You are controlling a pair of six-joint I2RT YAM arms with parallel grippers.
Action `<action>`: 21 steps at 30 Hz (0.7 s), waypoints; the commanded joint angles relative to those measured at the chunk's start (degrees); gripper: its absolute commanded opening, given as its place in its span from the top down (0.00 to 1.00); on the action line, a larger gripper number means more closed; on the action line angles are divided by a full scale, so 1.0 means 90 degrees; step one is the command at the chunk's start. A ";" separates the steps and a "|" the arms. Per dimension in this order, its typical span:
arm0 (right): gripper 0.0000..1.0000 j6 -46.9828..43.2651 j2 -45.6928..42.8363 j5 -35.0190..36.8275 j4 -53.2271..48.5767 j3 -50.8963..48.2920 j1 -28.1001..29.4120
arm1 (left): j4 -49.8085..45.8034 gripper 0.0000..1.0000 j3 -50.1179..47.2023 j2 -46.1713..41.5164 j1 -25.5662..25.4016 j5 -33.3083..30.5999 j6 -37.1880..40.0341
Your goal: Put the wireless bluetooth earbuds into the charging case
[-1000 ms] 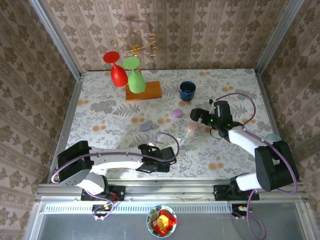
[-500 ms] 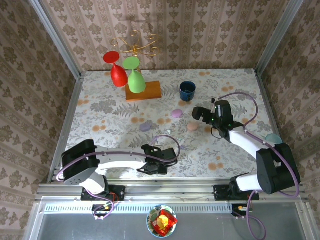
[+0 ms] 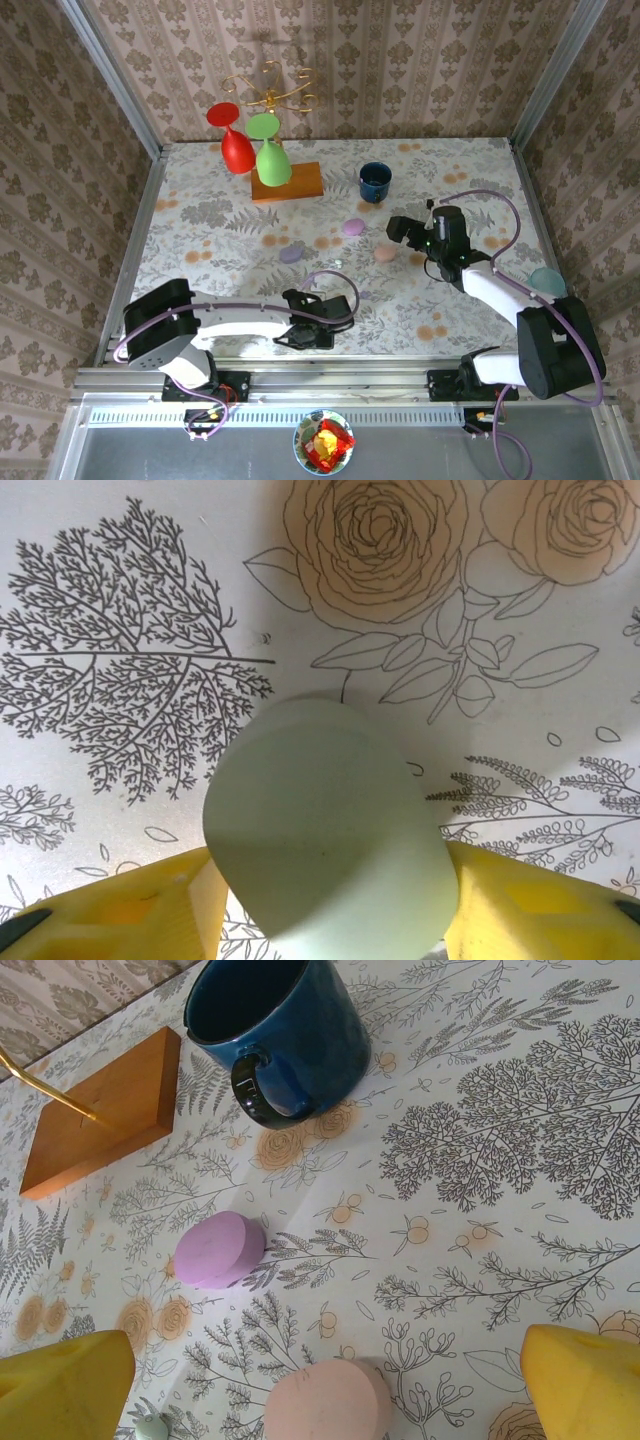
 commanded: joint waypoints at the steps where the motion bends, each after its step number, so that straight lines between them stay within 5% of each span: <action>1: 0.00 -0.0039 0.0011 0.0091 0.0099 -0.0001 -0.0032 | 0.0186 0.40 -0.0024 -0.0011 0.0115 0.0024 0.0175; 11: 0.00 -0.0057 0.0111 -0.0016 0.0025 0.0056 -0.0026 | 0.0649 0.39 0.0130 0.0050 0.0345 0.0177 0.0836; 21: 0.00 -0.0117 0.0109 -0.0004 -0.0116 0.0127 -0.0034 | -0.0132 0.38 0.0302 0.0239 0.0035 0.0125 0.0547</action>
